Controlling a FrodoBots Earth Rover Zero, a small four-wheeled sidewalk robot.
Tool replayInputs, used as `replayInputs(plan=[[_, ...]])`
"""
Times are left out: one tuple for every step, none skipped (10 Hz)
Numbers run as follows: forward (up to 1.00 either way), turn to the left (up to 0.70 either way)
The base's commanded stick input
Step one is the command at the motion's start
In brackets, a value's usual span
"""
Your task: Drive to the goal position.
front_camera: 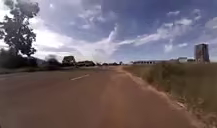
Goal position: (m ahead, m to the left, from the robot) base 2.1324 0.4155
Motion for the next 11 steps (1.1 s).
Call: replayInputs(plan=[[1.0,0.0],[1.0,0.0],[1.0,0.0],[1.0,0.0],[1.0,0.0],[1.0,0.0],[1.0,0.0],[1.0,0.0],[1.0,0.0],[1.0,0.0],[1.0,0.0]])
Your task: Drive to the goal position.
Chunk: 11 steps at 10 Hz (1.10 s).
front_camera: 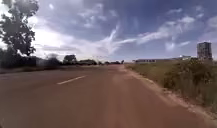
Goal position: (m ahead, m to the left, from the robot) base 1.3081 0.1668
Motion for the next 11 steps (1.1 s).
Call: replayInputs(plan=[[1.0,0.0],[1.0,0.0],[1.0,0.0],[1.0,0.0],[1.0,0.0],[1.0,0.0],[1.0,0.0],[1.0,0.0],[1.0,0.0],[1.0,0.0],[1.0,0.0]])
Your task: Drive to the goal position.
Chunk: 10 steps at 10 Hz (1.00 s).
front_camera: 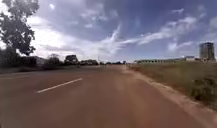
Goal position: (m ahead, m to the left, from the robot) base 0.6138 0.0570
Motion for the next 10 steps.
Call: replayInputs(plan=[[1.0,0.0],[1.0,0.0],[1.0,0.0],[1.0,0.0],[1.0,0.0],[1.0,0.0],[1.0,0.0],[1.0,0.0],[1.0,0.0],[1.0,0.0]])
